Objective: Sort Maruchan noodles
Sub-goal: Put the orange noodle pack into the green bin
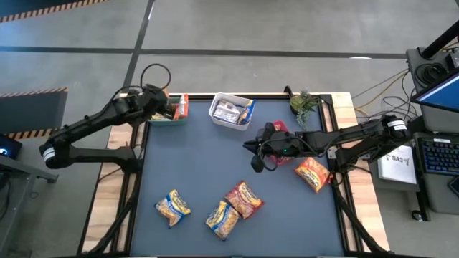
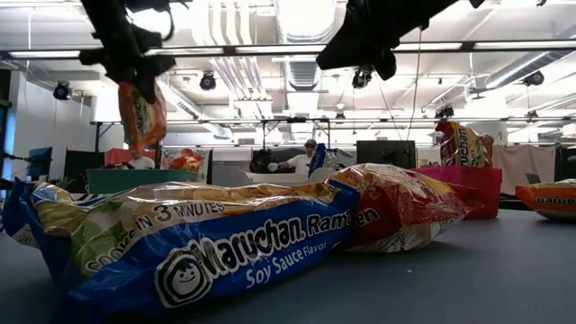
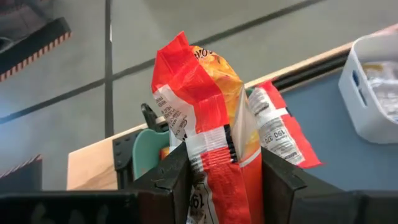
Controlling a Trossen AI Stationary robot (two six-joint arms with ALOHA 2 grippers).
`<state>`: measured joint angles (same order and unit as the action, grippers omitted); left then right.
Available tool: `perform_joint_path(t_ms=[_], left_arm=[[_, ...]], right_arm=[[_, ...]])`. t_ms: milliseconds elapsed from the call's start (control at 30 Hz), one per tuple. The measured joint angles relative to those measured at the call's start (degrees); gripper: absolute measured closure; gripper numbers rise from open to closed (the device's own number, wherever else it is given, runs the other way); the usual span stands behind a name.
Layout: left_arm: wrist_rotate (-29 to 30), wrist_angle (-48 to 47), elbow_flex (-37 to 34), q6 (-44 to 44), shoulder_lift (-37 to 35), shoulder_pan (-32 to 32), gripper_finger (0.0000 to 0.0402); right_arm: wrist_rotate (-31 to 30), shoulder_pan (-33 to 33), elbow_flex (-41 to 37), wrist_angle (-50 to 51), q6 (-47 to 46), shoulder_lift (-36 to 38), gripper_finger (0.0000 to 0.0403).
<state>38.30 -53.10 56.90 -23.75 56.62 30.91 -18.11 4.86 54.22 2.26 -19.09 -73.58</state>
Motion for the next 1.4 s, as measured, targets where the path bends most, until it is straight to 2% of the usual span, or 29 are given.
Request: perform_joint_path(t_ms=[300,733,1067,1400], left_arm=[[-0.48,2.83,-0.01,2.32,9.84,4.76,0.0288],[-1.92,9.46,0.07,2.29,21.32,5.73,0.0288],[-1.85,11.69,0.07,2.29,25.59,5.76,0.0282],[-2.23,13.74,0.07,1.84,26.66,5.76,0.0275]], right_arm=[[0.02,0.0,0.02,0.49,0.24,-0.04,0.0364],[0.02,0.0,0.02,0.48,0.24,-0.04,0.0364],[0.02,0.0,0.0,0.47,0.68,-0.04,0.0364],[0.02,0.0,0.0,0.48,1.12,-0.04,0.0364]])
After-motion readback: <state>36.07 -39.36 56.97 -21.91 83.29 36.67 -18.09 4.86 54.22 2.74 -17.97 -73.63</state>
